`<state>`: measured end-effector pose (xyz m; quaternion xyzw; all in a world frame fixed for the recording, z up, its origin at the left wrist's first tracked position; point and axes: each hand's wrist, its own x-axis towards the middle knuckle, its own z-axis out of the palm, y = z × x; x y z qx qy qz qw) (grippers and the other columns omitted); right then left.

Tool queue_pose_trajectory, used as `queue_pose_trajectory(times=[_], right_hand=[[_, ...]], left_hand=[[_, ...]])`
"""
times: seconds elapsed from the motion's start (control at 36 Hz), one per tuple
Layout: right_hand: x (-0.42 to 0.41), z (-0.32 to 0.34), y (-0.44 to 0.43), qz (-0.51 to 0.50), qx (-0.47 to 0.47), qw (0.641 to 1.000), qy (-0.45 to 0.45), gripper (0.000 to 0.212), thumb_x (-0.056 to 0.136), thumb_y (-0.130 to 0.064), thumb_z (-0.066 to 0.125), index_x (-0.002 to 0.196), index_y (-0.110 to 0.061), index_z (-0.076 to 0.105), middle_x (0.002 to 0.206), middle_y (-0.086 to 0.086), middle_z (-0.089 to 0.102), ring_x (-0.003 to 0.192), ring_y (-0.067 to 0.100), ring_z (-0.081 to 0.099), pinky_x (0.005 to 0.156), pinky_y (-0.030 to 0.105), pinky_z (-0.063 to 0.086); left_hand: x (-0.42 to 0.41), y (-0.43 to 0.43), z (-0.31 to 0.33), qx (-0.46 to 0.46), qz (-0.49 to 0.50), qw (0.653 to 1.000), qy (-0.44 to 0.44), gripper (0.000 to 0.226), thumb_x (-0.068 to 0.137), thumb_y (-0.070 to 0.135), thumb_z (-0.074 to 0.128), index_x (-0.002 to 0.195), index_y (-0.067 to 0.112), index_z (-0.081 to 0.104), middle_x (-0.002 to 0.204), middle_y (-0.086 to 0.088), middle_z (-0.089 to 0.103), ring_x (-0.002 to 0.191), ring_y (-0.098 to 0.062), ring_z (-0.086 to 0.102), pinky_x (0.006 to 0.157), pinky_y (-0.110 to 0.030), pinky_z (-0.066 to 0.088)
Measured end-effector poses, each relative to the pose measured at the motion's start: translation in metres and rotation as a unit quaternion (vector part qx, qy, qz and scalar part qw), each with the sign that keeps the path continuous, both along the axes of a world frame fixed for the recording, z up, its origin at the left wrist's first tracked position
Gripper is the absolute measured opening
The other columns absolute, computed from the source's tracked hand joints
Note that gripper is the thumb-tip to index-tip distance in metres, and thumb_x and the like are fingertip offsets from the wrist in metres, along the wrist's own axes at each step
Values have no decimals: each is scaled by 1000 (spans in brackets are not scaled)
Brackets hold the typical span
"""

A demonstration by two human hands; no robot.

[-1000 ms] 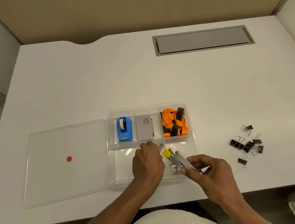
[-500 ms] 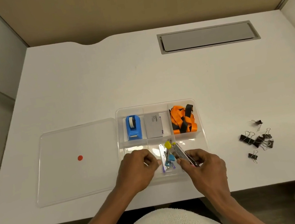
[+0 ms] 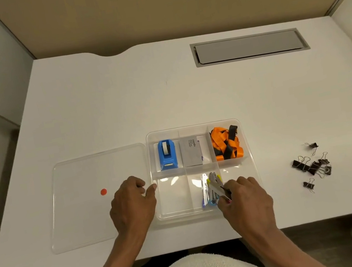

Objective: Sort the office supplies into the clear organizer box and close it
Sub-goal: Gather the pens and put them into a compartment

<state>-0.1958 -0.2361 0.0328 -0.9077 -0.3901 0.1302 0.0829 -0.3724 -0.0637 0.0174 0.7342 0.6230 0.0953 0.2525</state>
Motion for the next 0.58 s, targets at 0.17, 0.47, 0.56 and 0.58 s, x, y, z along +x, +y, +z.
queue_pose_trajectory(times=[0.17, 0.47, 0.56, 0.58], right_hand=[[-17, -3, 19, -25, 67, 997, 17, 30, 78, -33, 86, 101, -15, 78, 80, -1, 71, 69, 9, 48, 58, 21, 37], [-31, -24, 29, -64, 47, 995, 58, 26, 94, -52, 63, 86, -29, 73, 69, -13, 69, 54, 3, 54, 51, 15, 34], [-21, -18, 26, -106, 92, 982, 127, 27, 96, -49, 62, 95, -27, 76, 71, -15, 69, 58, 3, 60, 55, 13, 40], [-16, -15, 26, -120, 111, 975, 149, 28, 97, -48, 62, 100, -25, 77, 73, -15, 68, 60, 1, 61, 57, 12, 42]], left_hand=[[0, 6, -9, -48, -8, 999, -19, 19, 89, 34, 77, 84, 17, 70, 72, 6, 65, 63, -13, 61, 61, -25, 52], [-4, 14, -16, -88, -19, 996, 6, 23, 91, 41, 74, 77, 27, 61, 65, 15, 57, 59, -5, 54, 54, -20, 40], [-5, 14, -17, -90, -28, 995, 13, 23, 92, 41, 72, 78, 26, 62, 65, 14, 57, 58, -5, 54, 54, -20, 40], [-5, 14, -17, -92, -31, 995, 15, 23, 92, 41, 71, 78, 25, 62, 65, 13, 58, 58, -6, 54, 54, -21, 41]])
